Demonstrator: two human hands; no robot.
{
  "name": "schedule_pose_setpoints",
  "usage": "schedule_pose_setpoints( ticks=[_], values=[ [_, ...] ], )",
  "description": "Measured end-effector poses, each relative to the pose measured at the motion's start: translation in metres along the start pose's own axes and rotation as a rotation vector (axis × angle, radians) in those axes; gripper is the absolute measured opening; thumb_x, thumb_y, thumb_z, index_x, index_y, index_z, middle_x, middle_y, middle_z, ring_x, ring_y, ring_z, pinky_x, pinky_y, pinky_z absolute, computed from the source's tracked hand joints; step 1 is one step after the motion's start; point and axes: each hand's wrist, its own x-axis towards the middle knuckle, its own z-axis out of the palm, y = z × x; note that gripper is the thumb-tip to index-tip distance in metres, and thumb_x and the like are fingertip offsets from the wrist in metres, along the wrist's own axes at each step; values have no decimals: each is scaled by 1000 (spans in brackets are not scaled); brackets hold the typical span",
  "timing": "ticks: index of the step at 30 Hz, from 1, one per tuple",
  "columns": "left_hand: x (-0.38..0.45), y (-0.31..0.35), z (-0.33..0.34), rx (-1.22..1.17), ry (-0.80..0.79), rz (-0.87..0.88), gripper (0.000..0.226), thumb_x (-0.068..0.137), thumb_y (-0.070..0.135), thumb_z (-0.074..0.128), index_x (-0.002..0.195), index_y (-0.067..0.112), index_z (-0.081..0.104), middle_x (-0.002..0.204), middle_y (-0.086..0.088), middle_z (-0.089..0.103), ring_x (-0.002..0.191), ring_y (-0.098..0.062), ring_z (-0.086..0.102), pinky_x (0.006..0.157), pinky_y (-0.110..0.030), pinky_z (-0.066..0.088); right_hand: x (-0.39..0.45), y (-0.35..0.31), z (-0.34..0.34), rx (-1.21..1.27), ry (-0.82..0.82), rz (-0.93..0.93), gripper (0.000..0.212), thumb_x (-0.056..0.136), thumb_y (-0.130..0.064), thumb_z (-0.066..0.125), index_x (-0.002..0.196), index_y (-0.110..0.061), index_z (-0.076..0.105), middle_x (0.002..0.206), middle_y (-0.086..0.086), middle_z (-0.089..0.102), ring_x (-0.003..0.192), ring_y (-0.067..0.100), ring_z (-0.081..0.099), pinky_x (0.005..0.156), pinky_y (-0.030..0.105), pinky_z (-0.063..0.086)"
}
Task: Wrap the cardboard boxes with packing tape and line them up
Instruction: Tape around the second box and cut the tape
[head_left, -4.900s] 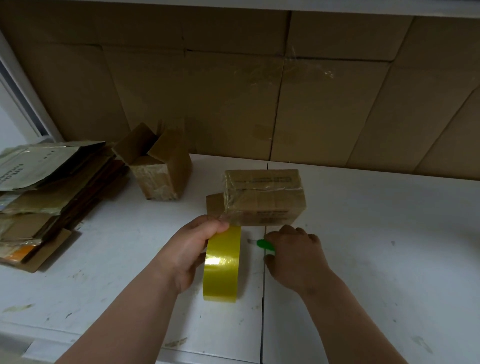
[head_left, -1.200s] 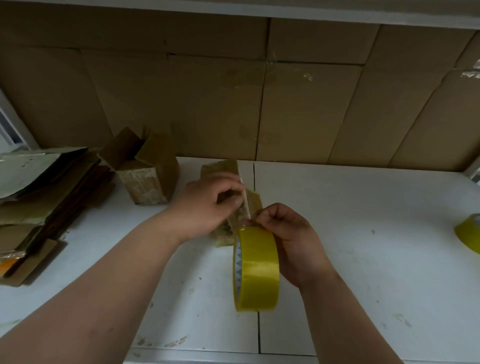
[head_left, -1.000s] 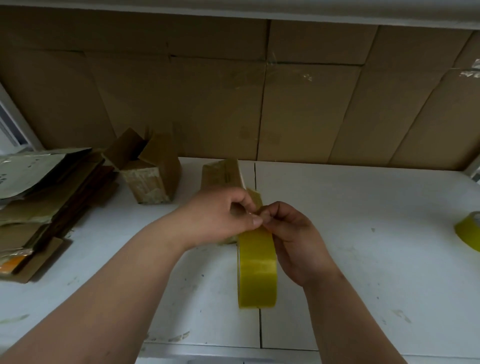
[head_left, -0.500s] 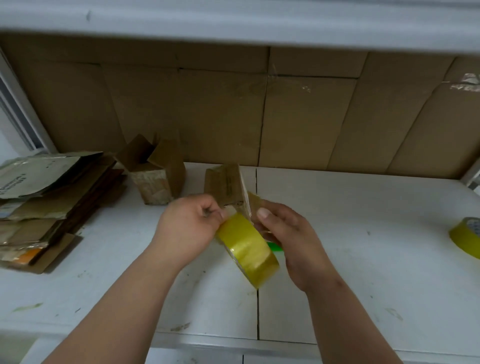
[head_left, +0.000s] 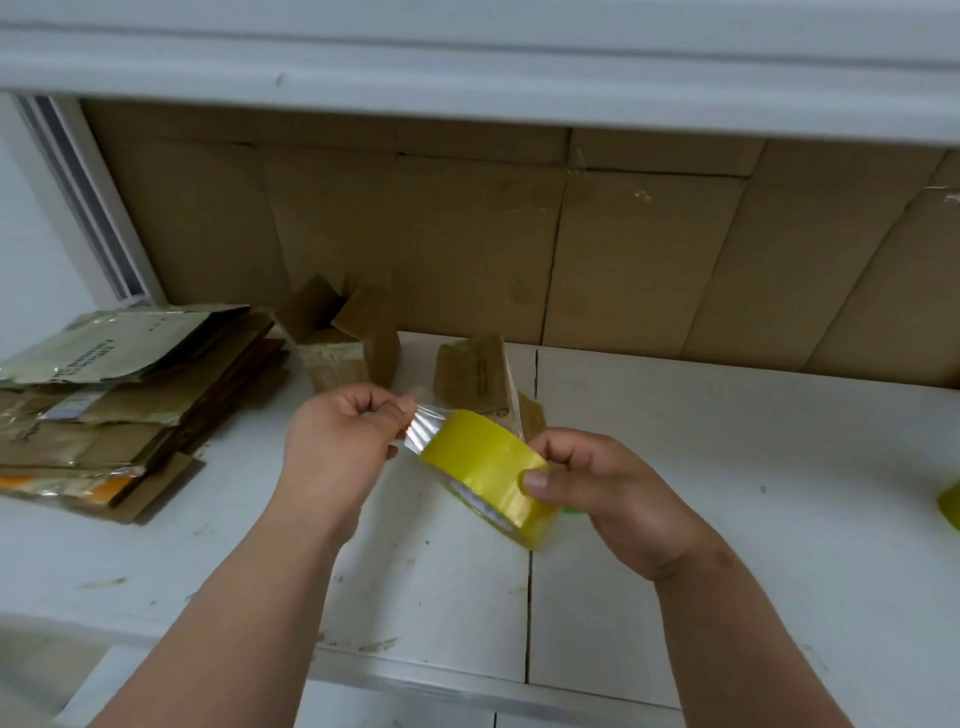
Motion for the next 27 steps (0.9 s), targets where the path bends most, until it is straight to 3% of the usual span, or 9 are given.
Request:
schedule_pose_setpoints(
  ticks=[8,16,20,22,27],
  values=[
    [3,8,2,-108,46,-14,16,93,14,66,77,13,68,68,0,74,80,-20,73,71,-31,50,1,-13,-18,4,-35,4,21,68,-38,70,77,-20,70,74,1,65,70,13,60,64,20,47],
    [3,8,13,-164,92,-48,9,92,13,67,84,13,71,70,-1,74,80,-18,73,76,-33,55,7,-23,-53,-186,58,18,57,66,-47,70,95,2,68,81,15,66,77,22,62,71,30,44],
    [6,9,11,-215,139,-66,8,93,15,67,86,14,71,72,-2,75,88,-27,72,82,-38,55,11,-39,-68,-280,77,42,48,62,-53,70,88,-13,75,78,8,70,73,17,66,65,22,47],
    [11,8,6,-228,161,-79,8,93,15,67,85,14,71,71,-2,74,89,-28,71,84,-40,55,13,-44,-75,-330,111,69,44,61,-56,71,87,-20,76,79,4,73,73,16,68,67,26,49],
    [17,-3,9,-272,209,-177,9,93,11,66,86,13,71,69,-1,73,86,-27,72,81,-37,56,27,-50,-81,-500,162,130,22,79,-45,74,87,-25,76,85,-1,74,82,16,69,72,30,49]
  ],
)
